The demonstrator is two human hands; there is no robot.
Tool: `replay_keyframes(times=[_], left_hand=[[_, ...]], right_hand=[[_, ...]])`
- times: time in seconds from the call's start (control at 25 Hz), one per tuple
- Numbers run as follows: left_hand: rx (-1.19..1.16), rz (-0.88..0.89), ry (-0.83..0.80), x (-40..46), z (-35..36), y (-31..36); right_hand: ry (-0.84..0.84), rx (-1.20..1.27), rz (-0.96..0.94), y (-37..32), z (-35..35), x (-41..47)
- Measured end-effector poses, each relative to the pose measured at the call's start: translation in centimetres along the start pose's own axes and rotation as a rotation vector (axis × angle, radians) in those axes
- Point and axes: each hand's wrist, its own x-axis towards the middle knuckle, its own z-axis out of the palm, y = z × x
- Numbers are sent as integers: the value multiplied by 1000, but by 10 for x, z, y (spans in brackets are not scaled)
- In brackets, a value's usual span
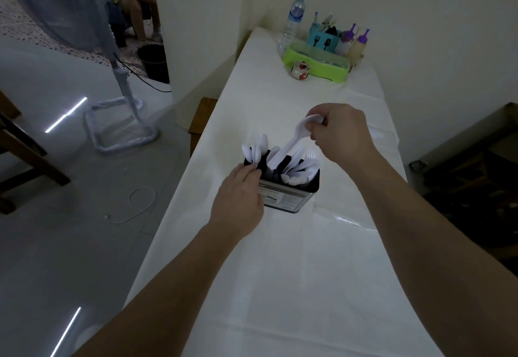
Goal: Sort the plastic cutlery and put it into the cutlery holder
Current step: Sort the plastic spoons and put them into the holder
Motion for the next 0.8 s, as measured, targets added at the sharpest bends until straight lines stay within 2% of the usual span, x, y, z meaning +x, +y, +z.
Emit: replay_keyframes(times=[0.24,0.4,0.6,0.8], left_hand=[[230,29,-200,-2,14,2],[266,39,-239,-2,15,1],[254,38,-262,-3,14,0],[258,43,-272,-4,15,-2]], right_hand=[[-10,-181,-1,15,33,5],[-78,-226,21,18,59,1],[-261,-318,8,15,77,-2],[-329,-414,18,6,79,2]])
